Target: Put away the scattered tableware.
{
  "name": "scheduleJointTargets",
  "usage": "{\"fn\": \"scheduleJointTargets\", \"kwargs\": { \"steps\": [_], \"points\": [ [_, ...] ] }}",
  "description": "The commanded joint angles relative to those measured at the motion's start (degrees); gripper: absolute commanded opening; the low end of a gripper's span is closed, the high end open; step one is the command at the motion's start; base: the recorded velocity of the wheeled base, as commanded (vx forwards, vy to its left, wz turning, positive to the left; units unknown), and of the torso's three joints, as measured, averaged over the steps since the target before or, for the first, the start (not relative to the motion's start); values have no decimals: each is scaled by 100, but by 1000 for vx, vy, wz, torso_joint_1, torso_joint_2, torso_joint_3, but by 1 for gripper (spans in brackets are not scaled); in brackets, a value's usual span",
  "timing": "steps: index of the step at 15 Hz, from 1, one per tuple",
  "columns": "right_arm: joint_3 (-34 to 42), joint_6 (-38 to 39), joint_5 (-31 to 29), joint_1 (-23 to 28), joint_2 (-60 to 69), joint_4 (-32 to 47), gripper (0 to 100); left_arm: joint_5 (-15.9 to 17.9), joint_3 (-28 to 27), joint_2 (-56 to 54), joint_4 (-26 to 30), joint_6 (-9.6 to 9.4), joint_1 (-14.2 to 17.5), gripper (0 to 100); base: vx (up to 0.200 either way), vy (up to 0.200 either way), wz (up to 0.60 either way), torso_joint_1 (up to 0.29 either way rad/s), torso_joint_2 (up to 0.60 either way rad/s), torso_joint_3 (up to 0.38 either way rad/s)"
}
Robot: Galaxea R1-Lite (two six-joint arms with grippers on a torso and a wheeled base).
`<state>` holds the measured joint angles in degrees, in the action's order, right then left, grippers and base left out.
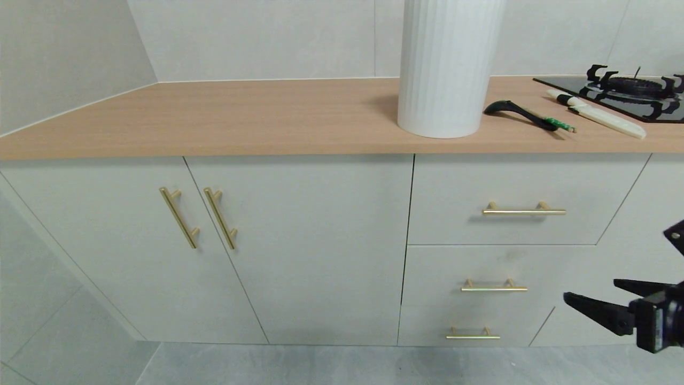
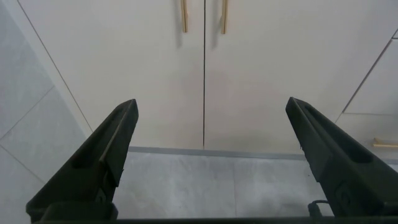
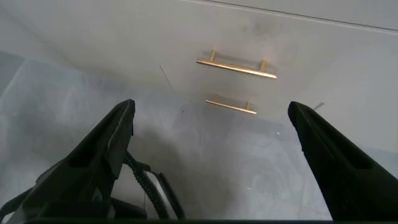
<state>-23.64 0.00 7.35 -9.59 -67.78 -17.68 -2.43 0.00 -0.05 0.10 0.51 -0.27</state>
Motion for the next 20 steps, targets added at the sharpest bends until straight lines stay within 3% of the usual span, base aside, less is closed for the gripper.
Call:
{"fn": "scheduleJointTargets", "kwargs": {
  "steps": [1,7,9,20],
  "points": [
    [-414,-26,-6,-122,-1607,-377,100,-4,0,5,-1,2,0,100,0,0,0,0,0,0],
    [-1468,-220,-23,-130,-3400,-386,100,-4,0,5,-1,2,0,100,0,0,0,0,0,0],
    [-1477,-211,-129,-130,-3734,-482,100,-4,0,5,-1,2,0,100,0,0,0,0,0,0],
    [-1372,-202,-1069,-166,-5667,-2794,100,-4,0,5,-1,2,0,100,0,0,0,0,0,0]
  ]
}}
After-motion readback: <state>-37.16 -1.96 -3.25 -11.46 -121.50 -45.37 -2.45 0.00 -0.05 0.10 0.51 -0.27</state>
